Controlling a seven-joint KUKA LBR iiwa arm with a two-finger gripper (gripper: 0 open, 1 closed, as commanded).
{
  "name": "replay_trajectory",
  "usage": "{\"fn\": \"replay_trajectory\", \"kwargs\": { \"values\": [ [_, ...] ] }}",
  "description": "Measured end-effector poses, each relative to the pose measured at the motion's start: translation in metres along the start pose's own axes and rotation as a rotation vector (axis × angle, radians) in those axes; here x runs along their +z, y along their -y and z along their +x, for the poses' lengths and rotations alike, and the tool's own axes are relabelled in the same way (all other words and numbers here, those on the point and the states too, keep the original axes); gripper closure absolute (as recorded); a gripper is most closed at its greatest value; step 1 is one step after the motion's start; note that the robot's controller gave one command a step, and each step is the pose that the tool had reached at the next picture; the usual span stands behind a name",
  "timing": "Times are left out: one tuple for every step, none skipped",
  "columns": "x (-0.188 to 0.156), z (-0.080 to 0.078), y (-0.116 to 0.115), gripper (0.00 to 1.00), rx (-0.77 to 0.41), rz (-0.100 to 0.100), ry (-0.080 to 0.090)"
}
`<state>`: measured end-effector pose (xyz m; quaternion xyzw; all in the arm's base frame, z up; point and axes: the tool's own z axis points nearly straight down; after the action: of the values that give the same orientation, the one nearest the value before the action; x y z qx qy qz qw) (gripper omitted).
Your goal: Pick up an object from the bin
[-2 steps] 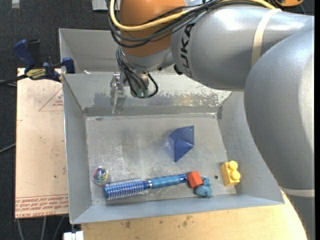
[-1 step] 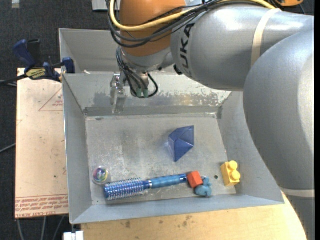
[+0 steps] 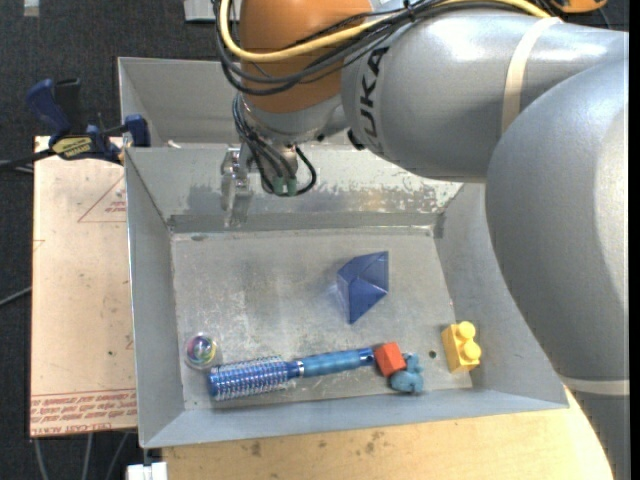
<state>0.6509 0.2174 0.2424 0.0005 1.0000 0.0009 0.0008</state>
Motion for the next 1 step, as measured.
{"fn": "replay_trajectory", "kwargs": {
  "values": [
    [0.0000,0.0000,0.0000,1.00,0.000,0.000,0.000]
  ]
}}
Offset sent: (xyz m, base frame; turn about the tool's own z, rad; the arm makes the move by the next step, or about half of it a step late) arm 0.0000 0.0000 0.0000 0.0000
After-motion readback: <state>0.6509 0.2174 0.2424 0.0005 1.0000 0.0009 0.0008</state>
